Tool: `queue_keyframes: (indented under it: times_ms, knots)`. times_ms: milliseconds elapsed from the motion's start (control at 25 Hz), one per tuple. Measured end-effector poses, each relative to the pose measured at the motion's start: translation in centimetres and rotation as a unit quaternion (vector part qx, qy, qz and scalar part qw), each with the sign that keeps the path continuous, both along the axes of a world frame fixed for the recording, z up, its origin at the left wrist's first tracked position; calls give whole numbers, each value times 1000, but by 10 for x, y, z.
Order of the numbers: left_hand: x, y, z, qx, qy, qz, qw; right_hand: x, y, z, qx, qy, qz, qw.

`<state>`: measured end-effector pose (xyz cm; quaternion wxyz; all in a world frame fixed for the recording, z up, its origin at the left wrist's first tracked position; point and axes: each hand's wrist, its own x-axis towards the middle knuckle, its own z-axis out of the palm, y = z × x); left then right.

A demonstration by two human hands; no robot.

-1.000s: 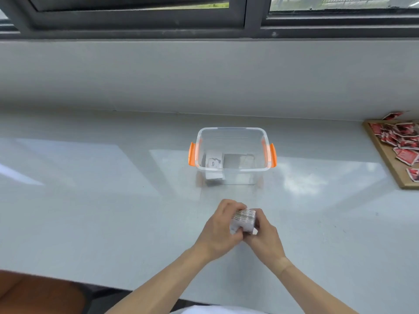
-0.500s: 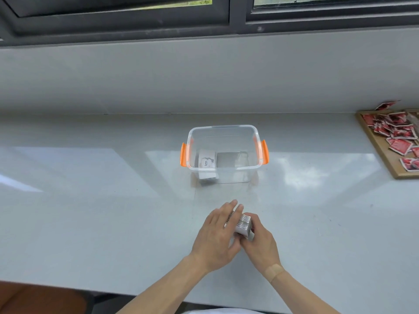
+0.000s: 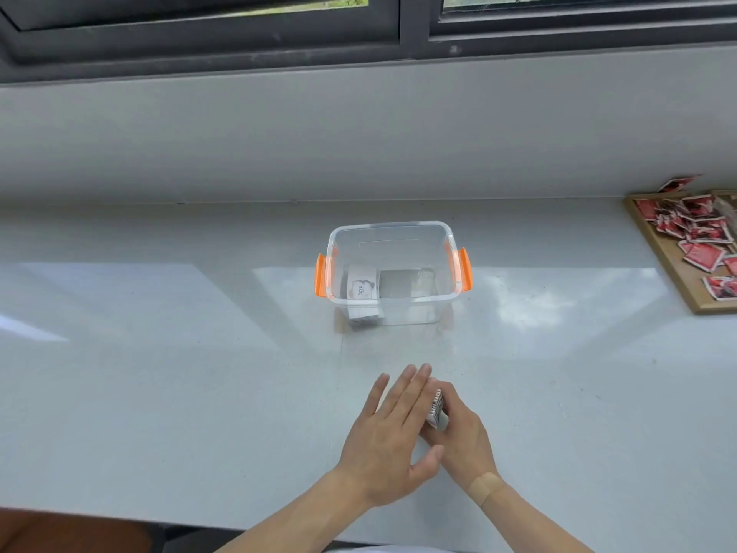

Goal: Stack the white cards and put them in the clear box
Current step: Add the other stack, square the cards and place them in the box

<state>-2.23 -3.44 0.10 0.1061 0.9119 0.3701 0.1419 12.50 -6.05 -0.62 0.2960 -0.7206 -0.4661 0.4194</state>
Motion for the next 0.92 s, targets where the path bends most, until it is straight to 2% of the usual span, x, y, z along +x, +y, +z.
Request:
queue_keyframes:
  times_ms: [80,280,640,720,840,920]
  knots:
    - [0,-1,-1,-24,-38,13,999,-1,-1,-1,-3,1,-1,1000]
    - [0,2,-7,-47,52,-13,997,-1,-1,-2,-12,13,-13,1000]
    - [-6,2,-11,-25,49,2,998,8,-9,-12,33,-7,-19,999]
    - [-12,10,-13,-104,19,58,993,11,-7,-13,41,-3,-16,999]
    - [-18,25,-17,-301,-31,131,944,17,-2,-12,48,6,-4,999]
    - [-19,34,-22,-364,-65,131,920,22,3,-12,45,14,10,999]
